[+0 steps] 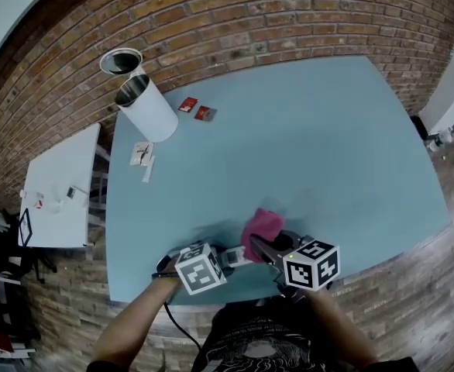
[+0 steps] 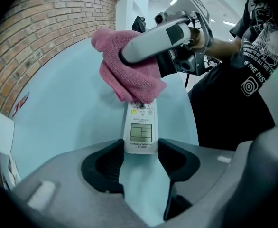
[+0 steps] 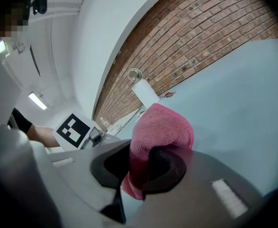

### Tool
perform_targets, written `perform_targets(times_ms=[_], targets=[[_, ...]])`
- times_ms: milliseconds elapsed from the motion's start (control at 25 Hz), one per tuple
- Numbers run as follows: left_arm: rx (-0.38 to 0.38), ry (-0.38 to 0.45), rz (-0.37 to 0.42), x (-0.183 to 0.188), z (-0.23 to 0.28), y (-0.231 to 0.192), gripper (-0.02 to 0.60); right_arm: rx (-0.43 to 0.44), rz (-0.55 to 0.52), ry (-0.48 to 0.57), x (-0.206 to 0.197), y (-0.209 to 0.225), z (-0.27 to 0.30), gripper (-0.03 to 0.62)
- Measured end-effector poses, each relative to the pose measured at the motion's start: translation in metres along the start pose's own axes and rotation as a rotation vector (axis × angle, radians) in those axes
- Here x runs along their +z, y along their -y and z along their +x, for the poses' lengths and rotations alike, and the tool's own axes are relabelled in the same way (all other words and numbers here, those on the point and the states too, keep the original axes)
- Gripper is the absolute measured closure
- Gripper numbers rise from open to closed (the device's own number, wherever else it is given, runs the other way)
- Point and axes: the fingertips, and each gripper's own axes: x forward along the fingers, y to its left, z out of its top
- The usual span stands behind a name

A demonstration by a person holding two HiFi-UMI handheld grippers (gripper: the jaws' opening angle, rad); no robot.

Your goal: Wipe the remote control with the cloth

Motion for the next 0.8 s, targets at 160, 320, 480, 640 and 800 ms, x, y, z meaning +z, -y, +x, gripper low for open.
perform_targets(times_ms=[160, 320, 480, 640, 800], targets=[[-0.001, -0.017, -0.009, 0.0, 0.0, 0.0, 0.356, 0.001, 0.009, 0.008, 0.005, 0.009, -0.007, 0.531], [-0.001, -0.027, -0.018, 0.0, 0.0, -0.001, 0.356, -0.002, 0.017, 0.008, 0.004, 0.017, -0.014, 0.531], [0.003, -0.039, -0.023, -0.002, 0.0, -0.002, 0.356, -0.014, 0.024, 0.012, 0.003, 0.026, -0.02, 0.531], [0.004, -0.047, -0.019, -0.002, 0.0, -0.007, 0.356, -0.03, 0.034, 0.02, 0.001, 0.032, -0.025, 0.531], [-0.008, -0.031, -0.022, -0.001, 0.001, -0.006, 0.354, -0.043, 0.014, 0.031, 0.002, 0.028, -0.029, 0.531]])
